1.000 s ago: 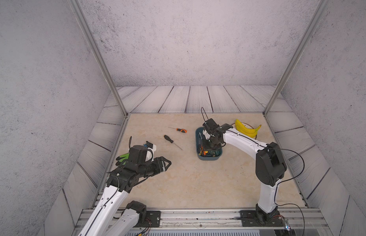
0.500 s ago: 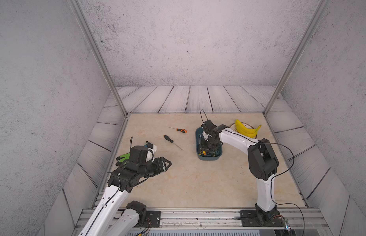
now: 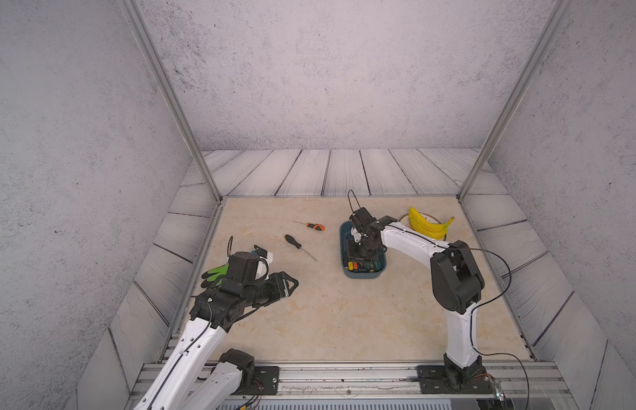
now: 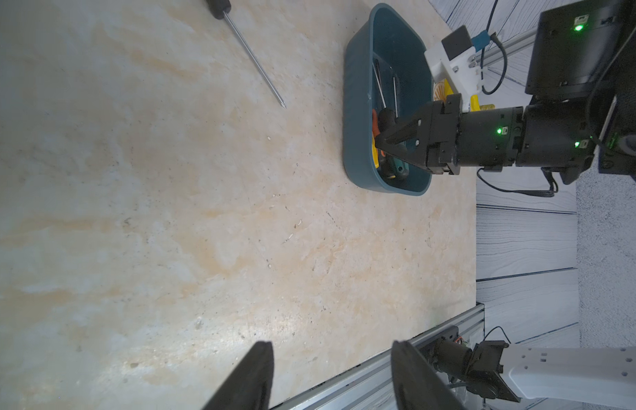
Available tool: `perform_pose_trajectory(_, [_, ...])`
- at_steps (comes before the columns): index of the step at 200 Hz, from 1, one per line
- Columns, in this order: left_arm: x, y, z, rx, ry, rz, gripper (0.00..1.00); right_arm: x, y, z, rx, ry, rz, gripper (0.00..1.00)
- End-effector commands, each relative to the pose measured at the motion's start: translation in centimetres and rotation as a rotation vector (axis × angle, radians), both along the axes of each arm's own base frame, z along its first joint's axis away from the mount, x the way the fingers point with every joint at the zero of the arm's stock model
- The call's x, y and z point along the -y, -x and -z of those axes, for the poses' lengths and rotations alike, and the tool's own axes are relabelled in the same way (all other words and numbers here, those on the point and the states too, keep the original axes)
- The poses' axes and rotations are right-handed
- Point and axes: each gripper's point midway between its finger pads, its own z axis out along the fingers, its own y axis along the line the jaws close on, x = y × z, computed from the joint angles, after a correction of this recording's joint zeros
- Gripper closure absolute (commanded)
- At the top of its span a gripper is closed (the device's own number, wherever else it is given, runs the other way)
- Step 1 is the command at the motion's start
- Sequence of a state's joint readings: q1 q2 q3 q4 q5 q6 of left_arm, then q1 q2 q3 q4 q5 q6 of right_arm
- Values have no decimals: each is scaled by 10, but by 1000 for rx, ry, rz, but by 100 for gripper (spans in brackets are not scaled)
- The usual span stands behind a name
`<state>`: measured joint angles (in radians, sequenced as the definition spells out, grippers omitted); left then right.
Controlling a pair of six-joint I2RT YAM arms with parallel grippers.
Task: Put the screwdriver on the desktop into the storage box
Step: Place the screwdriver in the storage box.
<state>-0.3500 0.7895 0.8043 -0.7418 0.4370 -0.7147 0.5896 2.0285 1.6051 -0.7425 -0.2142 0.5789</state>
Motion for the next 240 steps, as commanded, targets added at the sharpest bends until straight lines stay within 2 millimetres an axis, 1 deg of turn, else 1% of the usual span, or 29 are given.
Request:
perform_pose_trajectory(1, [-2,-5,2,3,-17,-17,42,-1,-1,-31,66,-46,-20,68])
perform_pose_trajectory(26, [-5,-9,9,-22,-41,-39,42,5,6,-48,102,-58,-30,68])
perform_pose_trajectory(55, [-5,-20,16,-57,-68,-62,41,14,18,-69,152,-71,-44,68])
perform_pose_trajectory(82, [-10,-35,25,-82,-125,-105,40,27,33,-88,200,-75,-58,68])
perform_pose_trajectory(113, [-13,-59,38,-129,-197,-147,40,45,57,-105,245,-80,-72,68])
perform_pose_trajectory(135, [-14,-80,43,-148,-240,-174,42,60,78,-110,266,-82,-74,68])
perform_pose_trajectory(154, [-13,-98,49,-160,-274,-192,42,74,97,-110,272,-81,-72,68])
perform_pose_trajectory(174, [-10,-119,58,-185,-305,-200,42,88,113,-109,287,-76,-62,68])
perform_pose_trajectory(182, [-9,-126,65,-210,-319,-203,42,93,120,-109,292,-78,-59,68])
perform_pose_trajectory(210, [-7,-151,83,-284,-385,-206,41,108,139,-105,301,-71,-46,68])
perform_pose_trajectory(240, [-10,-178,100,-307,-429,-245,41,117,155,-100,295,-79,-37,68])
